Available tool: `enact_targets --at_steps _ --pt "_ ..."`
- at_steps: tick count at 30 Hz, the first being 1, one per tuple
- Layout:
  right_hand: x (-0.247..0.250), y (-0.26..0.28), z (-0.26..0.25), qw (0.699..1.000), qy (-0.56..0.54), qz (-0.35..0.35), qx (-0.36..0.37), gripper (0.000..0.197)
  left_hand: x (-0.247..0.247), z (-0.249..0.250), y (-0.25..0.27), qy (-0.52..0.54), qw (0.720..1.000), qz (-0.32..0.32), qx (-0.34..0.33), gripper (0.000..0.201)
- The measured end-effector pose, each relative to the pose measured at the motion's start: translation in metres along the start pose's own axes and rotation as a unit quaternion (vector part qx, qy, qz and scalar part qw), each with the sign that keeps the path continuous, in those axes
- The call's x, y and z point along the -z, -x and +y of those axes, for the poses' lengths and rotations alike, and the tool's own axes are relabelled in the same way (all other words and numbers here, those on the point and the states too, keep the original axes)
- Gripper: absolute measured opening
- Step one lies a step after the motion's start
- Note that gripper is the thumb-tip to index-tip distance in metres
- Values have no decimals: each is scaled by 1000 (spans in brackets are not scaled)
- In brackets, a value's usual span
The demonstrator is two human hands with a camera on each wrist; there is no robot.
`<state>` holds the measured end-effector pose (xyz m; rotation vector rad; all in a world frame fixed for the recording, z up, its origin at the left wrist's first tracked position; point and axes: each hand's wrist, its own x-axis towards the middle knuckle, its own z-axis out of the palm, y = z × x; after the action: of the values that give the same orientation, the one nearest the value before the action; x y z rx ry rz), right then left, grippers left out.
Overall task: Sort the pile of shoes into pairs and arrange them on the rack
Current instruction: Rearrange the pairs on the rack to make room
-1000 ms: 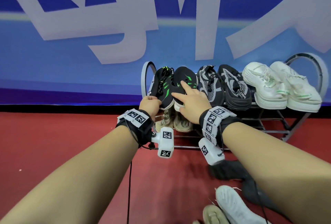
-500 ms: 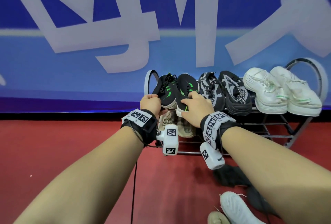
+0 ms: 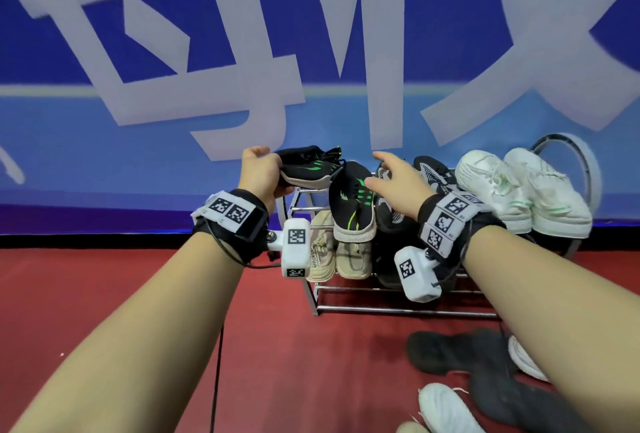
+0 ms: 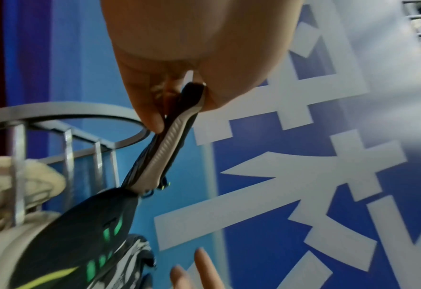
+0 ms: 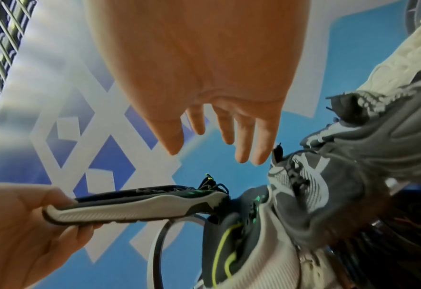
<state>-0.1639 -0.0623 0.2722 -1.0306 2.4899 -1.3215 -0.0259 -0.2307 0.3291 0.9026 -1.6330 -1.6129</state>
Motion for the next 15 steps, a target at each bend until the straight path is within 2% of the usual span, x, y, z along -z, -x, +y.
enact_targets --at_steps 4,9,12,15 --pt "25 1 2 998 -47 37 0 67 3 29 2 -62 995 -11 -77 31" --pt "42 5 7 998 47 25 39 71 -6 42 9 -110 977 -47 -179 34" --pt "41 9 11 995 79 -24 53 78 -15 45 16 -115 967 -83 -213 31" --pt "38 15 13 991 109 -76 23 84 -21 48 19 -126 956 -90 -248 26"
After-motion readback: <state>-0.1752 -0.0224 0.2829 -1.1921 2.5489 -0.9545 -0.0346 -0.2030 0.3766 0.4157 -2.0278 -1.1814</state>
